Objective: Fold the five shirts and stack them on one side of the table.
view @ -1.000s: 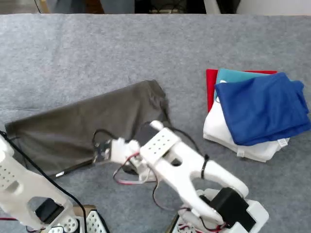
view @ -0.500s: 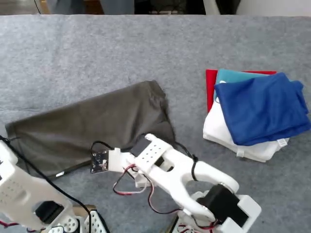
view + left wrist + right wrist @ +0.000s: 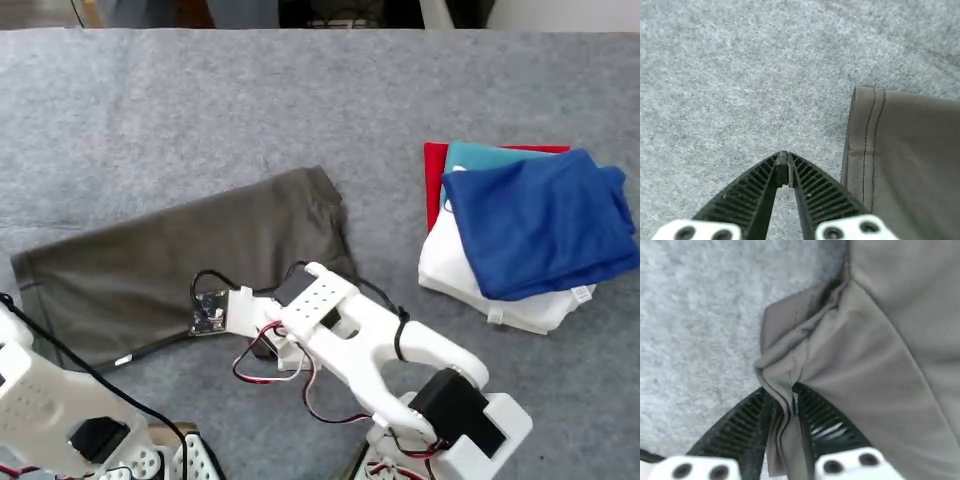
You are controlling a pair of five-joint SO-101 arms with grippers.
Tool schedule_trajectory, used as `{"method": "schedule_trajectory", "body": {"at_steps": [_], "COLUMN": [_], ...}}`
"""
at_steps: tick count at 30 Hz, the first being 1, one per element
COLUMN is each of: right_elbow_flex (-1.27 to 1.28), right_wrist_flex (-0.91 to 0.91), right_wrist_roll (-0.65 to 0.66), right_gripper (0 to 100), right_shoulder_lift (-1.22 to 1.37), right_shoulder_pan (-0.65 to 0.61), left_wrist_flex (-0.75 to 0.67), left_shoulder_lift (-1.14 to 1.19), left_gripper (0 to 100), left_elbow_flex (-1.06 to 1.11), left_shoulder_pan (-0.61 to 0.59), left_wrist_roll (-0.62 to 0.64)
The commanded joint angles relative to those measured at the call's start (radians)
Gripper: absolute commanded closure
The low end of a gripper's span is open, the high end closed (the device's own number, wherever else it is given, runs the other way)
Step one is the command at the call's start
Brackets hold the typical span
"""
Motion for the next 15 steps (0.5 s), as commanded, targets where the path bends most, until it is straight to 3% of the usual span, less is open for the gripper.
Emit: {"method": "schedule_trajectory", "body": {"at_steps": [1, 7, 15], "right_elbow_flex": [-0.012, -0.323, -0.855], "right_wrist_flex": [0.011, 0.221, 0.436], "right_wrist_roll": [-0.014, -0.031, -0.043], "right_gripper": [98.5, 98.5, 98.5], "right_shoulder_lift": [0.042, 0.051, 0.280], "right_shoulder_pan": [0.029, 0.167, 0.180], "left_wrist_flex": [-0.003, -0.002, -0.002], "left_shoulder_lift": [-0.057, -0.057, -0.057], "left_gripper": [97, 97, 97], "left_elbow_flex": [-0.013, -0.010, -0.013], "left_shoulder_pan": [-0.007, -0.010, -0.010], "left_wrist_roll": [0.005, -0.014, -0.014]}}
